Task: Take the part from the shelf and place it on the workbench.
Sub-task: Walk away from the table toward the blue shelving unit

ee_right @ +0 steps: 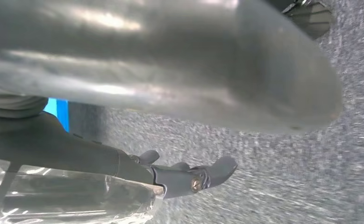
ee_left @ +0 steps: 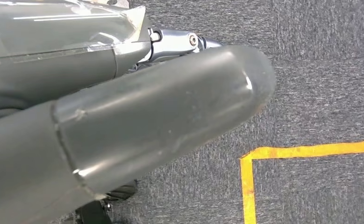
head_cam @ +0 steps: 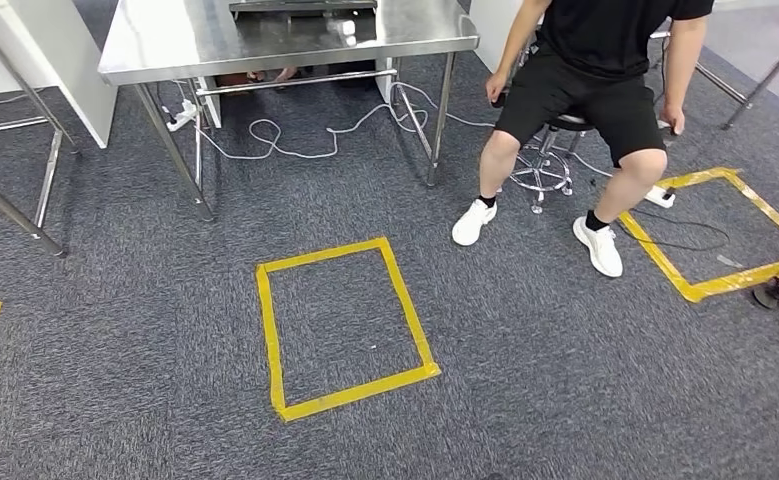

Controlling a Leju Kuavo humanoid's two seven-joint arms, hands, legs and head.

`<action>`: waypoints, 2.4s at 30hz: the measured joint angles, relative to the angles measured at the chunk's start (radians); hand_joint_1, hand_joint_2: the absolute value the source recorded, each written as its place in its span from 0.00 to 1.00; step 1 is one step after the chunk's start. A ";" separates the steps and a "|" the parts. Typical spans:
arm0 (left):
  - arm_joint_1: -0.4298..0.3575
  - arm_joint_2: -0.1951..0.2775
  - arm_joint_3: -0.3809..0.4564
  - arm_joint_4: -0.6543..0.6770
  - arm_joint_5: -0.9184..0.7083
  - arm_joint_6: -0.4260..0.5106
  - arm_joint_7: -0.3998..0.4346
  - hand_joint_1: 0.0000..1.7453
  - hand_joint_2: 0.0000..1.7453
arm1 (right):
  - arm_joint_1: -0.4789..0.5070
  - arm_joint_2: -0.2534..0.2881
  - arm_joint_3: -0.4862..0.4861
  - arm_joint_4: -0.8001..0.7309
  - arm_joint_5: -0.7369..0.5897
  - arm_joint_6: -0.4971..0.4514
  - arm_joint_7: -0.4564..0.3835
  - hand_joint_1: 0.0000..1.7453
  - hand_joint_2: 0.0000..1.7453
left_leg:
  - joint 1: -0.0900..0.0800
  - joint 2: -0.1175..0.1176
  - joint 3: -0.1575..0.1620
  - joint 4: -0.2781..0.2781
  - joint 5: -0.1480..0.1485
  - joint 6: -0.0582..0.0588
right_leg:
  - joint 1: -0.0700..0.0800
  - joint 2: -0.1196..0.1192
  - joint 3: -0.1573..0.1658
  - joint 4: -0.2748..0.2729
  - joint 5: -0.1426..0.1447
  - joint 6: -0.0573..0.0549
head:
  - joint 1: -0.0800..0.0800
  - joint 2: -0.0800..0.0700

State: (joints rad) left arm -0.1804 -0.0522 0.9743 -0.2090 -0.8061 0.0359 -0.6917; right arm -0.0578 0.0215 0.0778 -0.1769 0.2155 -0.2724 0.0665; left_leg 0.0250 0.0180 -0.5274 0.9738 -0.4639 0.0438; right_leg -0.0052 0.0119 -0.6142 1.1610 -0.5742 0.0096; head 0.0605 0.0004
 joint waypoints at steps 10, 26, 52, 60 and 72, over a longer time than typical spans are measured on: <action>-0.005 -0.002 0.000 -0.001 -0.001 0.004 0.002 0.00 0.00 | 0.002 -0.002 0.000 0.000 -0.002 0.005 0.007 0.00 0.00 | -0.004 0.079 0.009 0.011 -0.012 -0.041 | -0.013 -0.063 0.070 -0.171 0.098 0.030 | 0.000 0.000; -0.003 -0.003 -0.001 -0.002 0.000 0.008 0.005 0.00 0.00 | 0.004 0.000 0.000 0.000 0.000 0.011 0.009 0.00 0.00 | -0.001 -0.069 -0.011 0.029 -0.016 -0.019 | 0.001 0.111 0.051 -0.168 0.122 0.006 | -0.003 0.000; 0.001 -0.003 -0.001 -0.005 0.002 0.016 0.004 0.00 0.00 | 0.005 0.002 0.000 0.001 0.016 0.019 0.014 0.00 0.00 | 0.009 -0.051 -0.046 0.140 -0.069 -0.049 | -0.013 0.068 0.054 -0.169 0.132 -0.011 | -0.004 0.000; -0.004 -0.004 -0.002 -0.005 0.002 0.016 0.004 0.00 0.00 | 0.007 -0.001 0.000 0.001 0.016 0.020 0.014 0.00 0.00 | 0.002 -0.028 -0.003 0.023 -0.021 -0.005 | -0.006 0.042 -0.024 -0.076 0.098 0.018 | 0.000 0.000; -0.002 -0.003 -0.002 -0.006 0.003 0.016 0.004 0.00 0.00 | 0.001 -0.002 0.000 0.001 0.019 0.020 0.014 0.00 0.00 | -0.010 0.111 0.014 0.023 -0.038 -0.041 | -0.010 -0.062 0.041 -0.157 0.118 0.025 | -0.001 0.000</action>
State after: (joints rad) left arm -0.1828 -0.0550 0.9727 -0.2148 -0.8026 0.0523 -0.6872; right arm -0.0569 0.0197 0.0778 -0.1755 0.2347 -0.2525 0.0804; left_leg 0.0154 0.1294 -0.5138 0.9964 -0.5017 0.0027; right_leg -0.0150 -0.0502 -0.5732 1.0042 -0.4565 0.0341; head 0.0595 0.0004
